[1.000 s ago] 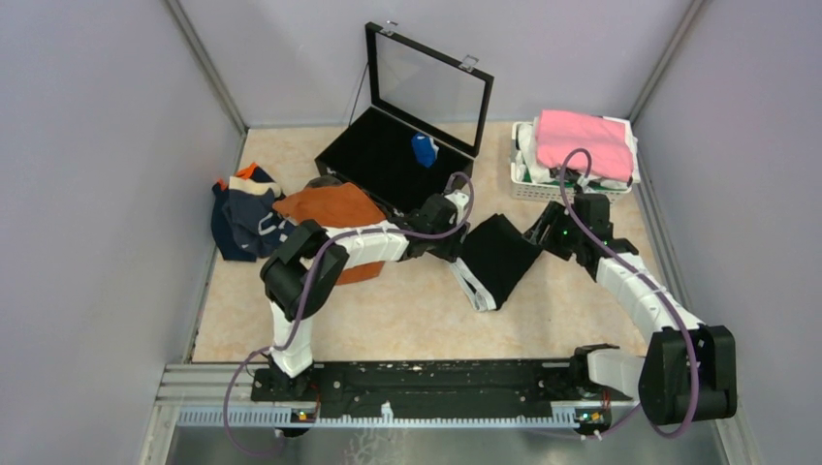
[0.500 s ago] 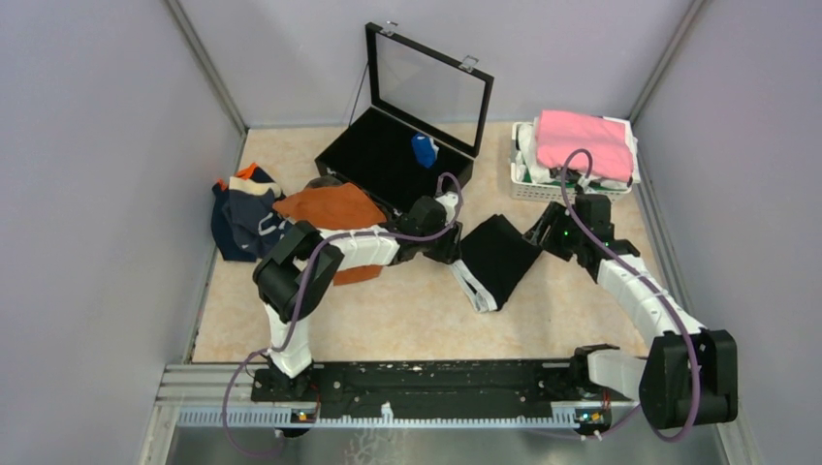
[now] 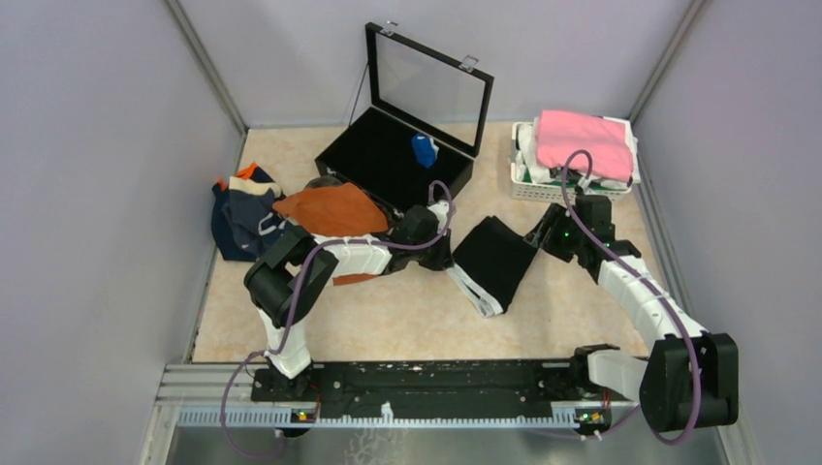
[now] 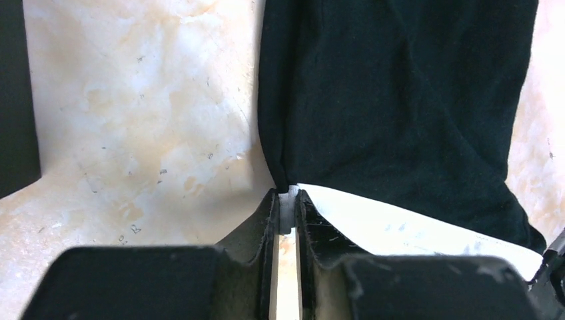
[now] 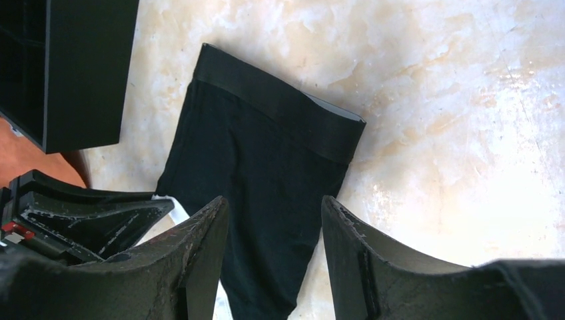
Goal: Roll the underwear
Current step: Fold the underwear at the center of the board.
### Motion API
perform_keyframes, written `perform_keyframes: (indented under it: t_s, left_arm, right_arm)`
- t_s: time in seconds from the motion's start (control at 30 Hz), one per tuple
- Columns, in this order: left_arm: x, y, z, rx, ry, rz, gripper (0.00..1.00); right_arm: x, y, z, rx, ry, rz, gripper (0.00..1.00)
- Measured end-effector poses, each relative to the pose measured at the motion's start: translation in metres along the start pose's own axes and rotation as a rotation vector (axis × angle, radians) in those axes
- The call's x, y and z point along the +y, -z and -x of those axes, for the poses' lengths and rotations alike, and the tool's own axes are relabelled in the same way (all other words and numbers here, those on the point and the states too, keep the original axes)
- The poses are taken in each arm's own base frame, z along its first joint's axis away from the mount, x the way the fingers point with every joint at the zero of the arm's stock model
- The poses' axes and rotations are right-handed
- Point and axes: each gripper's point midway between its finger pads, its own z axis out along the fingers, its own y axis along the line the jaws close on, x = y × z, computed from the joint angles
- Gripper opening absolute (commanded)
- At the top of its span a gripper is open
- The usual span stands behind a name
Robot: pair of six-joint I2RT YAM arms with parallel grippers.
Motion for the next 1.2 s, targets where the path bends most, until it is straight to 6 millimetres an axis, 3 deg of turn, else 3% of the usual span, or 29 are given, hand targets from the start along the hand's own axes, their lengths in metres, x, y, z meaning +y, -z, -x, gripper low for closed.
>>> perform_keyframes:
  t_s: [0.1,0.23,0.6,0.77,1.0,1.2]
  left_arm:
    - [-0.001,0.002,-0.002,-0.009,0.019,-0.008,0.01]
    - [-0.004,0.008,-0.010,-0.011,0.034,-0.011,0.00]
    - [-0.048,0.014,-0.048,-0.010,0.026,-0.039,0.00]
    - [-0.060,0.014,-0.057,-0.030,0.034,-0.043,0.00]
    - [-0.060,0.015,-0.057,-0.059,0.061,-0.031,0.00]
    - [-0.060,0.015,-0.058,-0.070,0.063,-0.026,0.00]
  right_arm:
    - [-0.002,0.000,-0.004,0.018,0.001,-0.013,0.52]
    - [0.005,-0.003,-0.007,0.049,0.023,-0.027,0.52]
    - [0.085,-0.034,-0.009,0.137,0.233,-0.009,0.54]
    - [0.112,-0.062,-0.009,0.187,0.325,-0.034,0.55]
    - [0.118,-0.100,-0.028,0.288,0.448,-0.129,0.55]
    - [0.112,-0.107,-0.054,0.363,0.543,-0.212,0.55]
